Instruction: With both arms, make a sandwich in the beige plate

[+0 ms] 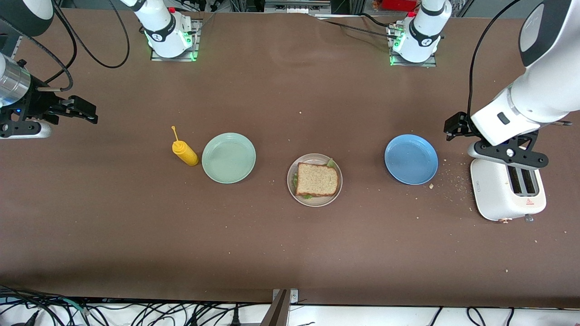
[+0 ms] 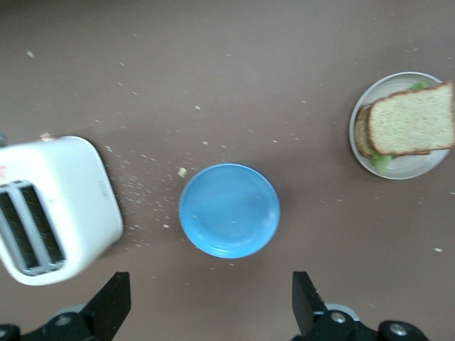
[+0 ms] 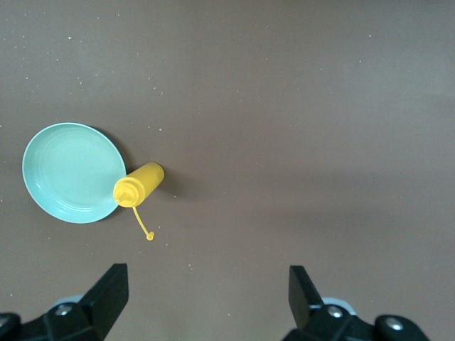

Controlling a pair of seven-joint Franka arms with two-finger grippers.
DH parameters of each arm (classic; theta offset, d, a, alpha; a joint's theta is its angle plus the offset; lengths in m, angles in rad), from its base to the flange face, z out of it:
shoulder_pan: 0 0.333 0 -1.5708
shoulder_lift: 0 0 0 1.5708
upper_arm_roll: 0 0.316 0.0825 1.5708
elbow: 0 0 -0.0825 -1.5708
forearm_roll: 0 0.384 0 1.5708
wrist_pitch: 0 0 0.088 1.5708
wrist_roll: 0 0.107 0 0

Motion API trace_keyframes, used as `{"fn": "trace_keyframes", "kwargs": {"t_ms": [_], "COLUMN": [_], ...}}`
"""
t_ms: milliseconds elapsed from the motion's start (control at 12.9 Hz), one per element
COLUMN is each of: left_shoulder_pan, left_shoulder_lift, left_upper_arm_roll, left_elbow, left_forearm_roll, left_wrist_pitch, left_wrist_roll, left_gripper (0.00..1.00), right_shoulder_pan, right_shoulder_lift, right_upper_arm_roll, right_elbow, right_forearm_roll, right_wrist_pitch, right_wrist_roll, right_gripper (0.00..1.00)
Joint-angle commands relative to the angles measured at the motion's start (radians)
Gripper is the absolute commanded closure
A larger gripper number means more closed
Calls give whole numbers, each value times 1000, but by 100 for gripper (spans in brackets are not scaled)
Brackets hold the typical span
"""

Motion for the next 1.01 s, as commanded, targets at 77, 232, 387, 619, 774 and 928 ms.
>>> {"fn": "trace_keyframes", "kwargs": {"t_ms": [77,232,387,619,774,928], "left_shoulder_pan": [-16,-18,-19,-21,-59,-72], "left_shoulder_lift": [-214,-242,-243,-245,-245,-245], "left_upper_arm_roll": [61,75,75,86,142,162], "left_elbow": [-272,-297,-300,-300,-300,-299], "left_forearm_roll": [-53,-51,-51,-51,-51,-59], "left_wrist_pitch": [163,168,167,148,150,148], "left_wrist_roll": [-13,-18,-46,-49,-49,-47], "left_gripper": [0,0,0,0,0,0], "right_shoulder_pan": [1,1,1,1,-1,1], "right_shoulder_lift": [3,4,7,9,9,9], "right_upper_arm_roll": [5,5,5,5,4,5], "right_elbow": [11,11,11,12,12,12], "right_forearm_roll": [9,9,9,7,7,7], "right_wrist_pitch": [-2,-2,-1,-1,7,7], "right_wrist_roll": [11,11,10,11,8,10], "right_gripper": [0,0,0,0,0,0]}}
